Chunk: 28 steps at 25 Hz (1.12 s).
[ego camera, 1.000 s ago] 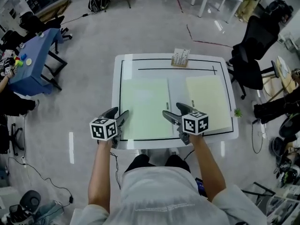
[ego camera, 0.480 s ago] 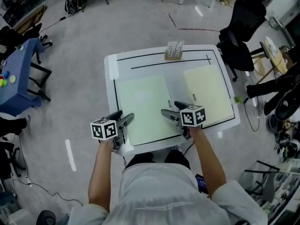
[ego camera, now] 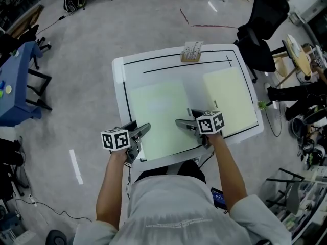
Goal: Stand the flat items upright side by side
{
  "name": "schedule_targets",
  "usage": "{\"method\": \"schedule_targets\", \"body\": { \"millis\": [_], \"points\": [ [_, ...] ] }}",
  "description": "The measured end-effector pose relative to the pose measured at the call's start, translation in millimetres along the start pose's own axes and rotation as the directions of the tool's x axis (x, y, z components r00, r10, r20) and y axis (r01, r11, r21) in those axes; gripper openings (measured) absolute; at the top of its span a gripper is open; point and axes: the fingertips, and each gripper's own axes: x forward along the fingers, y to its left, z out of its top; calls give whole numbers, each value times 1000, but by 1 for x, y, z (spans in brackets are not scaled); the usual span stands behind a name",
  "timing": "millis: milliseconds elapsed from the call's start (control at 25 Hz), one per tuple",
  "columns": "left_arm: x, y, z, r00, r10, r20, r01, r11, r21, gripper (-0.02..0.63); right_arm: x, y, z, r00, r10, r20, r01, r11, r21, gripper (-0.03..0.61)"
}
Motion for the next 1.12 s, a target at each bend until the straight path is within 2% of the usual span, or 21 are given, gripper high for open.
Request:
{"method": "schedule_targets", "body": {
  "millis": [160, 480, 640, 840, 920, 1000, 1120],
  "points": [
    [5, 1, -1, 999, 0, -35, -1, 1000, -11, 344, 3, -3, -2, 999, 30, 11, -31, 1000, 5, 439],
    [10, 1, -3, 997, -7, -73, 5, 1000, -25, 360, -3, 5, -7, 997, 75, 25, -70, 986, -148, 440],
    [5, 2, -4, 997, 8, -78, -5, 999, 37, 364, -7, 10, -6, 996, 89, 31, -83, 983, -165, 440],
    [8, -13, 2, 1000, -9, -3, 10, 992, 129, 365, -11, 4, -6, 992, 94, 80, -85, 991, -107, 445],
    [9, -19, 7, 999, -32, 24, 28, 990, 138, 365, -12, 1, -5, 991, 95, 91, -88, 993, -82, 448],
    [6, -20, 15, 996, -70, 63, 65, 995, 82, 364, -13, 1, -5, 990, 103, 100, -96, 992, -78, 453],
    [-6, -23, 32, 973, -144, 182, 162, 983, -89, 362, -15, 5, -2, 983, 123, 136, -111, 989, -95, 453]
  ]
}}
